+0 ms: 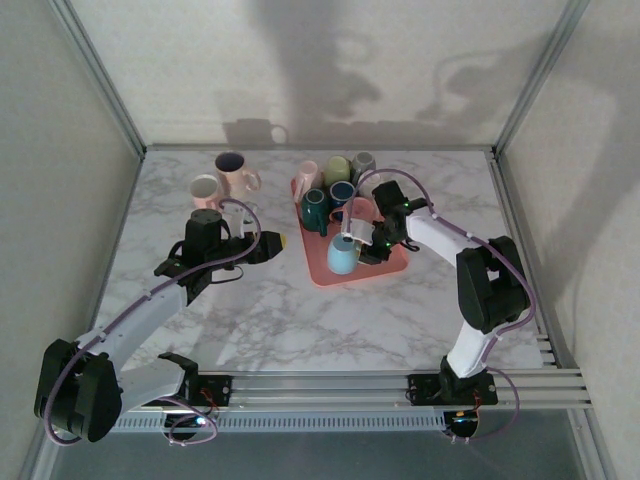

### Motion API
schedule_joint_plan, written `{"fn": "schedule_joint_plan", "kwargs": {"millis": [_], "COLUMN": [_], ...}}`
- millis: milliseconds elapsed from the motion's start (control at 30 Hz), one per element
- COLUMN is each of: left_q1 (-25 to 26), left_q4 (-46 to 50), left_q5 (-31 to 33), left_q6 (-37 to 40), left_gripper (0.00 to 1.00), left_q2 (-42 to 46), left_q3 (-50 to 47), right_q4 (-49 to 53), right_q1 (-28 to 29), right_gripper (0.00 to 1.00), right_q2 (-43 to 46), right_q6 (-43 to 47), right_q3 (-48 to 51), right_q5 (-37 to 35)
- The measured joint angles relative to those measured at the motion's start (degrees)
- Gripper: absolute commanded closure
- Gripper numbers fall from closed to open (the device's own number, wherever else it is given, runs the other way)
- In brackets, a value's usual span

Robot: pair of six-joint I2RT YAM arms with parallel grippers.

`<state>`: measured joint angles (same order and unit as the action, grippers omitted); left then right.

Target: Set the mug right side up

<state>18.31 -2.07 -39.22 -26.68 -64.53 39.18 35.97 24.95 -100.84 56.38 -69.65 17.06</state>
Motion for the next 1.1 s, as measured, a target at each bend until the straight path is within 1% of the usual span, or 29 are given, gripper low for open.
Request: {"fn": "schedule_joint_plan", "kwargs": {"millis": [67, 100, 300, 333, 500, 633, 867, 1000, 1100], "left_q1": [0.0, 0.0, 0.0, 0.0, 0.0, 0.0, 0.0, 0.1, 0.6], "left_q4": [-0.3, -0.5, -0.8, -0.8, -0.8, -0.8, -2.2, -6.3, -10.2], "left_q5": [0.0, 0.0, 0.0, 0.0, 0.0, -0.1, -1.5, -3.7, -4.9], "left_q6": [-0.2, -0.2, -0.2, -0.2, -1.7, -4.1, -8.1, -12.8, -16.8], "left_gripper": [0.48, 0.48, 0.48, 0.48, 0.48, 0.47, 0.44, 0.42, 0.41], "left_q2": [0.0, 0.0, 0.0, 0.0, 0.9, 2.5, 5.8, 6.1, 6.5], "left_q3": [0.0, 0.0, -0.7, -0.7, -0.7, -0.7, -0.7, -1.2, -2.1], "right_q4": [0.1, 0.2, 0.8, 0.9, 1.1, 1.3, 0.1, -2.4, -4.6], "right_q1": [0.4, 0.6, 1.0, 1.0, 1.0, 1.0, 1.0, 1.0, 0.9], "right_gripper": [0.72, 0.74, 0.98, 1.00, 1.00, 1.00, 1.00, 1.00, 1.00], "right_q2": [0.0, 0.0, 0.0, 0.0, 0.2, 2.6, 15.3, 23.2, 27.7], "right_q6": [0.0, 0.0, 0.3, 0.4, -0.9, -6.0, -16.8, -24.1, -31.7], "right_q3": [-0.1, -0.2, -0.8, -0.9, -1.0, -0.3, 3.3, 4.5, 4.9], "right_q5": [-0.1, -0.2, -0.9, -0.9, -0.7, 0.0, 4.2, 7.3, 9.4]}}
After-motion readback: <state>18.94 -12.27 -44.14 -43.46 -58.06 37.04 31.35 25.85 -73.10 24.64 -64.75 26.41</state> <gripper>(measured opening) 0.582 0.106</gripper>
